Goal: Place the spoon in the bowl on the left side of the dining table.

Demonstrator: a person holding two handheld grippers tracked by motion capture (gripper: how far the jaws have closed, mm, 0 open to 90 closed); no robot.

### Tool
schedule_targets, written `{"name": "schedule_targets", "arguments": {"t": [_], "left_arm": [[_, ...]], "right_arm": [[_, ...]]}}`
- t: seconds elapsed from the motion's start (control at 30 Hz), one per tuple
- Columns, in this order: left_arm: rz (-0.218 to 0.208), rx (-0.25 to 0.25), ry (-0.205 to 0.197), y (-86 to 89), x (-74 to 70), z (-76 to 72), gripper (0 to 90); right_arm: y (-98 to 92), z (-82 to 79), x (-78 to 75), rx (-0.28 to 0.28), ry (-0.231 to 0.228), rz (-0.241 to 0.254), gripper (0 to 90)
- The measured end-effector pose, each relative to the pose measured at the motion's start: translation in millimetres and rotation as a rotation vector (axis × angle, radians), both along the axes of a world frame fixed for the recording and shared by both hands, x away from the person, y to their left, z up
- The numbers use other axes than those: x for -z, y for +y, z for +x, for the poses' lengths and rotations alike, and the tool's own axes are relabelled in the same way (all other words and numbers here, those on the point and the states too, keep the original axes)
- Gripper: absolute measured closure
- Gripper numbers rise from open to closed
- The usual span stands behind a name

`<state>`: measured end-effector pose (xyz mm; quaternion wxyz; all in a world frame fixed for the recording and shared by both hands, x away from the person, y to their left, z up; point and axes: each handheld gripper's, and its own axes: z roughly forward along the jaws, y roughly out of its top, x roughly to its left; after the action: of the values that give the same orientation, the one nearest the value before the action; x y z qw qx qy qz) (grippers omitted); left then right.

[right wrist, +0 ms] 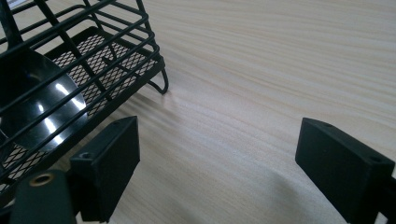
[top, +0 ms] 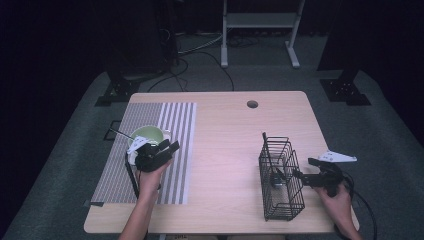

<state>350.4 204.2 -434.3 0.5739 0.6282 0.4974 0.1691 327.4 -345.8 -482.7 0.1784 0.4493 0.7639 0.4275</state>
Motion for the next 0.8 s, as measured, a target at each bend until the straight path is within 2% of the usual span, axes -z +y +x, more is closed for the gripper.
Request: {"name": "schedule_targets", "arguments": {"t": [0.8], "left_arm": [[0.069,0.075,0.021,-25.2,5.6,-2.0,44.8]], "right_arm": [[0.0,-0.1,-0.1,-0.001,0.000,0.000,12.8]]}}
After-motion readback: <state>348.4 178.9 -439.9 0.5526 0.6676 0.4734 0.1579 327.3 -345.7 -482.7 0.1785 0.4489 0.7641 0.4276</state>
